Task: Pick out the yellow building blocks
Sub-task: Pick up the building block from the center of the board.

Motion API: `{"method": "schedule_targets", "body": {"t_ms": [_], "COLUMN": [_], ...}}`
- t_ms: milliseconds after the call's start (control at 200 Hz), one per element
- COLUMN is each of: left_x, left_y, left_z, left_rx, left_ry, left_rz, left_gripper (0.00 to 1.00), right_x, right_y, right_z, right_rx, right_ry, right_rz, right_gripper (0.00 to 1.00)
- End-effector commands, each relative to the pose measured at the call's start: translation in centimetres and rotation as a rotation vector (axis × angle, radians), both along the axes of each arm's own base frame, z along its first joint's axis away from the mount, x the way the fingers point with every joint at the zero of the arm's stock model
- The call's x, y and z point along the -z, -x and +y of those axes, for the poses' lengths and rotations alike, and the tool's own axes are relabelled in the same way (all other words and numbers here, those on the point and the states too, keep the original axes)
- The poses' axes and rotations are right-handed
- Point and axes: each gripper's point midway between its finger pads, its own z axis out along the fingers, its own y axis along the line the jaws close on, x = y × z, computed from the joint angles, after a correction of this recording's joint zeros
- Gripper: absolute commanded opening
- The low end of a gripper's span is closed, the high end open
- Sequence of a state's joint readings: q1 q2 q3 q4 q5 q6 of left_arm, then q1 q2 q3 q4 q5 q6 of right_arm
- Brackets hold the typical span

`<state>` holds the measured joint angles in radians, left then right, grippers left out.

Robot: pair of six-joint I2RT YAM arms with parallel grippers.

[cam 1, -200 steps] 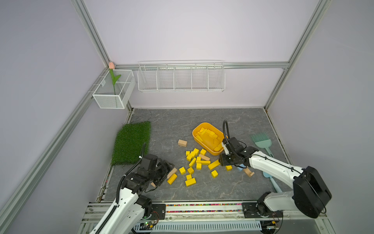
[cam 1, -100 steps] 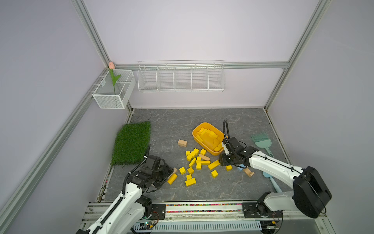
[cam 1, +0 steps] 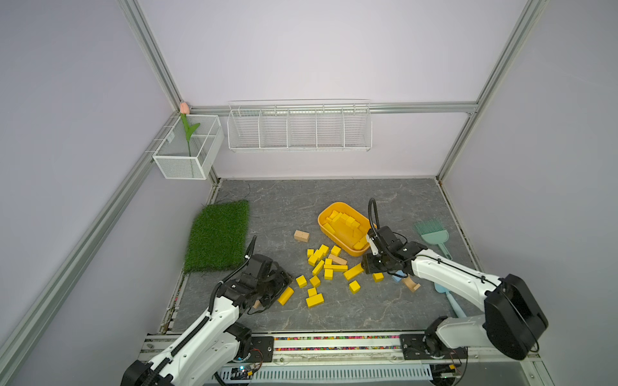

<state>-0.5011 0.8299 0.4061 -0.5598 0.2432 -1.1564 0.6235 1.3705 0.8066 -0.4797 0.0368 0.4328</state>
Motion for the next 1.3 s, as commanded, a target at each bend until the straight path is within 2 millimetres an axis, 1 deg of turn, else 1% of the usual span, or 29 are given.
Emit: {"method": "schedule_targets", "body": {"t_ms": [0, 250, 435, 515, 540, 850, 980, 1200, 1295], "left_x": [0.0, -0.1, -0.1, -0.3, -0.2, -0.3, -0.2, 0.6, 0.7], "left_y": [-0.3, -0.1, 0.3, 0.3, 0.4, 0.8, 1.2, 1.9, 2.1], "left_z": [-0.4, -0.6, 0.3, 0.2, 0.2, -1.5, -1.6, -2.6, -2.5], "left_rx": [-0.023, -0.002, 0.043, 0.063, 0.096, 0.262, 0.307, 0.389, 0.42], "left_ry": [0.023, 0.018, -0.076, -0.101, -0.119, -0.201, -0.256, -0.245, -0.28], "left_rz": [-0.007, -0.013, 0.016, 0.036, 0.032, 0.065, 0.086, 0.133, 0.147], "left_gripper": [0.85, 0.85, 0.81, 0.81, 0.81, 0.79, 0.79, 0.8, 0.79], "right_x": [0.1, 0.2, 0.2, 0.2, 0.3, 0.2, 0.4, 0.1, 0.0], "right_y": [-0.1, -0.1, -0.1, -0.1, -0.1, -0.1, -0.1, 0.0, 0.0], "right_z": [-0.1, -0.1, -0.1, 0.0, 0.0, 0.0, 0.0, -0.4, -0.5], "right_rx": [-0.005, -0.005, -0.005, -0.006, -0.006, -0.003, -0.006, 0.005, 0.01], "right_ry": [0.006, 0.007, 0.008, 0.006, 0.007, 0.003, -0.002, -0.016, -0.023], "right_rz": [-0.001, 0.0, 0.004, 0.004, 0.005, 0.003, 0.01, -0.004, -0.005], "right_gripper": [0.56, 0.56, 0.56, 0.56, 0.56, 0.57, 0.57, 0.58, 0.59]}}
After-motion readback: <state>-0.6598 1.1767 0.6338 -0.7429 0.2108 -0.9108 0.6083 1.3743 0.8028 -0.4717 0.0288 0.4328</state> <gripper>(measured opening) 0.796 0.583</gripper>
